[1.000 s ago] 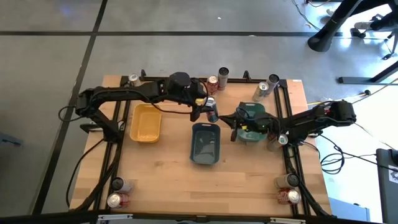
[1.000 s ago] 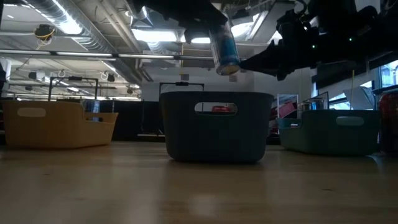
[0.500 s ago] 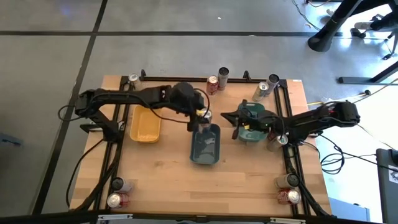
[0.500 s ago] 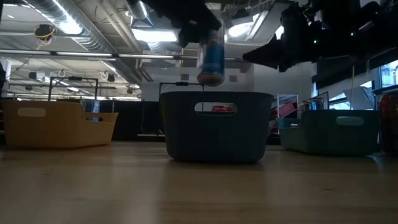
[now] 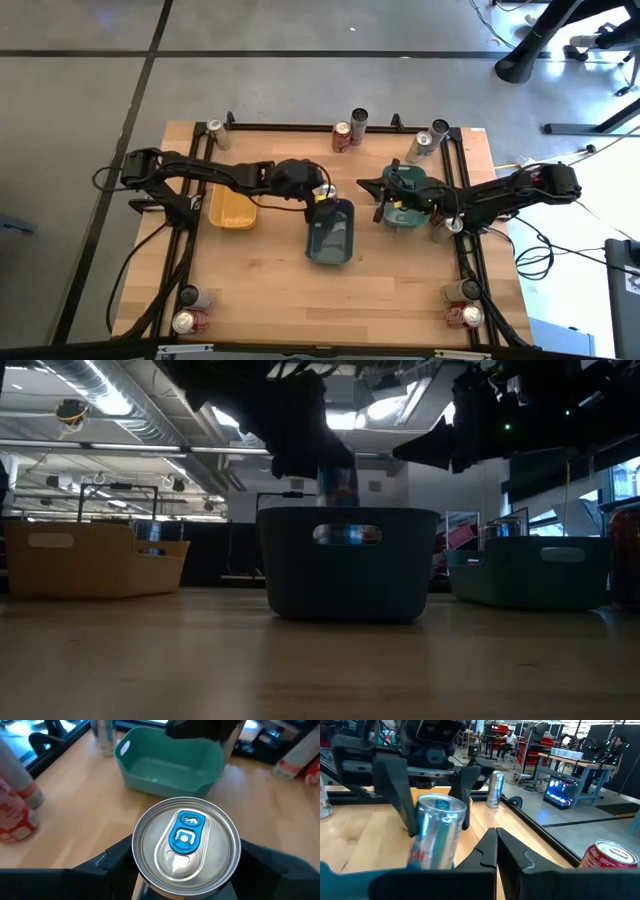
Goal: Sort soda cans
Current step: Put the blue soda can into blue bin
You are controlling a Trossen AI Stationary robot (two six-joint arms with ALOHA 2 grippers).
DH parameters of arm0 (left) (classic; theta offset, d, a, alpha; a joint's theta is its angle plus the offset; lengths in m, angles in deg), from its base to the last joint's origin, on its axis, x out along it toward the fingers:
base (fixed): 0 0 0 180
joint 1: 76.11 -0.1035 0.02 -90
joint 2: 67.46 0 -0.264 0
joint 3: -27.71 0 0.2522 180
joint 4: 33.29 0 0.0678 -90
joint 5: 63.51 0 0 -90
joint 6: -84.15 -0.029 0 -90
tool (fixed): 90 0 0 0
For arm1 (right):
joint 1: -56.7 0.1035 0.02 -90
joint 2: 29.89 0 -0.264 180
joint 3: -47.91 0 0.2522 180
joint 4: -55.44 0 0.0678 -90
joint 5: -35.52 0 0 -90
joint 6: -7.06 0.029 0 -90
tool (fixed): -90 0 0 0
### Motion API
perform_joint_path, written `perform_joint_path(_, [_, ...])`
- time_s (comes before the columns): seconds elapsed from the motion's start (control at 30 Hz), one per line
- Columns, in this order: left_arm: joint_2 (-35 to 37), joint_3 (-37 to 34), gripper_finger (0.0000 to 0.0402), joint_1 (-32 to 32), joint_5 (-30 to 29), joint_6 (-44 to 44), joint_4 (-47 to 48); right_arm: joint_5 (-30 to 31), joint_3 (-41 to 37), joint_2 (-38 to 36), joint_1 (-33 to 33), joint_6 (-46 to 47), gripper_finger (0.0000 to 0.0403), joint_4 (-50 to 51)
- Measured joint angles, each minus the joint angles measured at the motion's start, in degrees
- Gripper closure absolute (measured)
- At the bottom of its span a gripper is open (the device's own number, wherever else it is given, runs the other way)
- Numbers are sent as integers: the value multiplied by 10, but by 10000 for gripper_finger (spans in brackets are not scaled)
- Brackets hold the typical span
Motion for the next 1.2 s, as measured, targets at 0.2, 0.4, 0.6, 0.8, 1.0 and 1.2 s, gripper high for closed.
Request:
perform_joint_path(0.2, [-1, -40, 157, -3, -8, 19, -21, 0, 0, 0, 0, 1, 398, 12])
perform_joint_path(0.4, [-1, -73, 157, -3, -10, -2, -40, 0, 0, 0, 0, 1, 398, 16])
perform_joint_path(0.6, [-6, -95, 157, -3, -8, -45, -68, 0, 0, 0, 0, 1, 398, 31])
perform_joint_path(0.8, [-7, -96, 147, -3, -9, -47, -66, 0, 0, 0, 0, 2, 398, 35])
perform_joint_path(1.0, [-7, -96, 132, -4, -10, -50, -64, 0, 0, 0, 0, 16, 398, 36])
perform_joint_path(1.2, [-7, -97, 124, -4, -13, -47, -62, 0, 0, 0, 0, 16, 398, 40])
